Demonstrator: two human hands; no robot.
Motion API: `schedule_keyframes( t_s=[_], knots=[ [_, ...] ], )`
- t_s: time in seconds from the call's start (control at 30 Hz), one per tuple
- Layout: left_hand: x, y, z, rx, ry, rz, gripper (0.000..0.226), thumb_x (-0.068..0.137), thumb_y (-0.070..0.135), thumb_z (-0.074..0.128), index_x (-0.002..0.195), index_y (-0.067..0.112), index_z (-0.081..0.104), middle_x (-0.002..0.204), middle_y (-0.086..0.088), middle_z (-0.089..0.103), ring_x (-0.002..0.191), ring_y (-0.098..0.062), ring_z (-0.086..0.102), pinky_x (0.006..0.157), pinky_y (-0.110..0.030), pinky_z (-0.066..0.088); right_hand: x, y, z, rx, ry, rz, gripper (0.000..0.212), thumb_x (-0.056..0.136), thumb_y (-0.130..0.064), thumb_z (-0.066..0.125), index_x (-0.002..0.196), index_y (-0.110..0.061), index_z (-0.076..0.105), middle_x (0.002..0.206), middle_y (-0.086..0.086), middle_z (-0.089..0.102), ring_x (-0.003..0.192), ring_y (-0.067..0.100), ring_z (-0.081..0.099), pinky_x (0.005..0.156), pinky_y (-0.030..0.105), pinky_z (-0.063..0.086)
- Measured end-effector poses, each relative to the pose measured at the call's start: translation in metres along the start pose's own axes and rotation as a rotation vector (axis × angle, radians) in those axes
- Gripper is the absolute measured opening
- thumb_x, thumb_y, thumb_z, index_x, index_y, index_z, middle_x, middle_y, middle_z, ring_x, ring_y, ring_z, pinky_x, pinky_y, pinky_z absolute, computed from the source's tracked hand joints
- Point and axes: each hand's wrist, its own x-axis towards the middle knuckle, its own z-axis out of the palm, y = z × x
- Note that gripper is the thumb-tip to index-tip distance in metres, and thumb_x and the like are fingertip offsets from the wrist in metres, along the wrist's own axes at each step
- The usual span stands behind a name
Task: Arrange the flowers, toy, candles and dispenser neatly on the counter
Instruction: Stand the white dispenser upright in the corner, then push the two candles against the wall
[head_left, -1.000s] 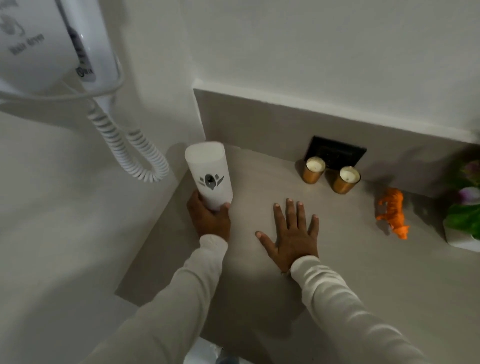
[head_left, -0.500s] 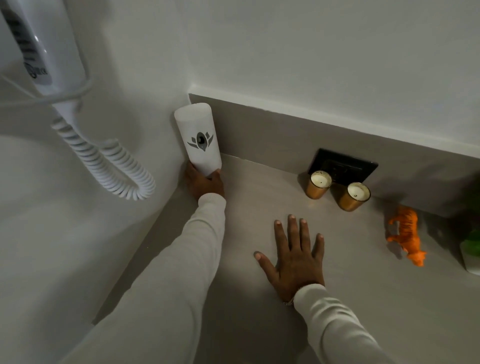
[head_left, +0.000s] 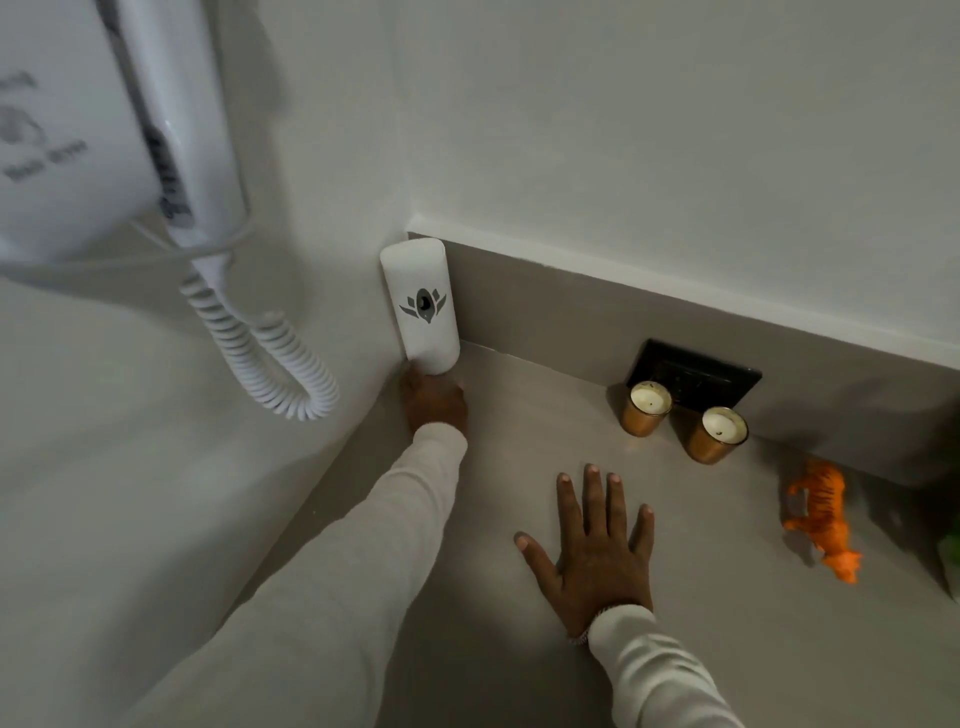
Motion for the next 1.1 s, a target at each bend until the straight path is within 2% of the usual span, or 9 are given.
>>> schedule_keyframes(
  t_s=[0.13,0.23,0.33,0.4,0.53,0.67,0.73,0.9,1.1],
  knots=[
    [-0.062,-0.001,-0.005,-0.004,-0.22,0.116,0.053,0.083,0.006,0.061,0.132,-0.001,0.043,0.137,-0.025,0.047,0.126,-0.037,0.045,0.11,-0.039,0.034,-0.003,0.001,-0.011,0.095,0.003,-0.016,0.086,0.087,-0.078,0.013,0.156,-0.029,0.003,0.165,0.001,-0.01,0.15,0.023,-0.016,0.116,0.05,-0.016],
    [-0.098,0.004,0.005,0.021,-0.416,0.166,0.055,0.082,0.013,0.063,0.134,0.007,0.045,0.136,-0.018,0.052,0.123,-0.032,0.05,0.109,-0.039,0.038,-0.012,0.015,-0.016,0.335,0.17,0.106,0.074,0.091,-0.058,0.049,0.149,-0.015,0.036,0.161,0.009,0.026,0.15,0.027,0.017,0.121,0.042,0.009],
    [-0.123,0.02,0.021,0.017,-0.577,0.201,0.059,0.079,0.022,0.069,0.133,0.013,0.046,0.133,-0.014,0.056,0.119,-0.028,0.055,0.103,-0.033,0.043,-0.018,0.038,-0.02,0.611,0.431,0.337,0.06,0.081,-0.027,0.075,0.132,-0.004,0.054,0.14,0.019,0.053,0.132,0.038,0.045,0.112,0.045,0.034],
    [-0.132,0.032,0.033,-0.019,-0.625,0.186,0.065,0.076,0.025,0.073,0.133,0.014,0.045,0.132,-0.014,0.056,0.117,-0.027,0.056,0.099,-0.032,0.044,-0.009,0.053,-0.029,0.736,0.484,0.467,0.061,0.079,-0.018,0.076,0.133,-0.006,0.051,0.136,0.019,0.053,0.127,0.037,0.047,0.109,0.044,0.037],
    [-0.13,0.064,0.061,-0.023,-0.643,0.18,0.071,0.071,0.029,0.078,0.132,0.015,0.044,0.127,-0.013,0.058,0.112,-0.029,0.058,0.098,-0.039,0.048,0.031,0.08,-0.055,0.929,0.461,0.631,0.073,0.079,-0.018,0.075,0.142,-0.011,0.04,0.143,0.015,0.048,0.13,0.033,0.046,0.111,0.043,0.038],
    [-0.125,0.087,0.084,-0.016,-0.544,0.259,0.048,0.064,0.027,0.083,0.104,0.019,0.058,0.091,-0.004,0.063,0.09,-0.03,0.063,0.079,-0.03,0.049,0.06,0.097,-0.066,0.907,0.481,0.664,0.064,0.076,-0.019,0.078,0.132,-0.011,0.049,0.129,0.013,0.061,0.118,0.034,0.057,0.098,0.035,0.043],
    [-0.122,0.091,0.09,-0.002,-0.506,0.293,0.038,0.064,0.025,0.082,0.094,0.018,0.061,0.083,-0.001,0.065,0.083,-0.029,0.064,0.075,-0.029,0.049,0.069,0.103,-0.067,0.877,0.491,0.618,0.057,0.076,-0.019,0.079,0.126,-0.012,0.052,0.123,0.013,0.065,0.113,0.033,0.06,0.093,0.033,0.044],
    [-0.113,0.092,0.102,0.017,-0.47,0.351,0.037,0.068,0.022,0.08,0.101,0.014,0.064,0.099,-0.009,0.071,0.092,-0.029,0.065,0.084,-0.034,0.053,0.082,0.111,-0.059,0.749,0.529,0.537,0.052,0.079,-0.022,0.079,0.123,-0.011,0.054,0.121,0.014,0.064,0.111,0.035,0.059,0.092,0.036,0.045],
    [-0.116,0.091,0.1,-0.024,-0.47,0.326,0.048,0.069,0.021,0.081,0.11,0.012,0.059,0.109,-0.012,0.068,0.1,-0.032,0.063,0.091,-0.04,0.053,0.078,0.104,-0.065,0.812,0.523,0.578,0.06,0.08,-0.02,0.079,0.131,-0.008,0.049,0.13,0.016,0.059,0.12,0.036,0.055,0.1,0.04,0.044]
  ],
)
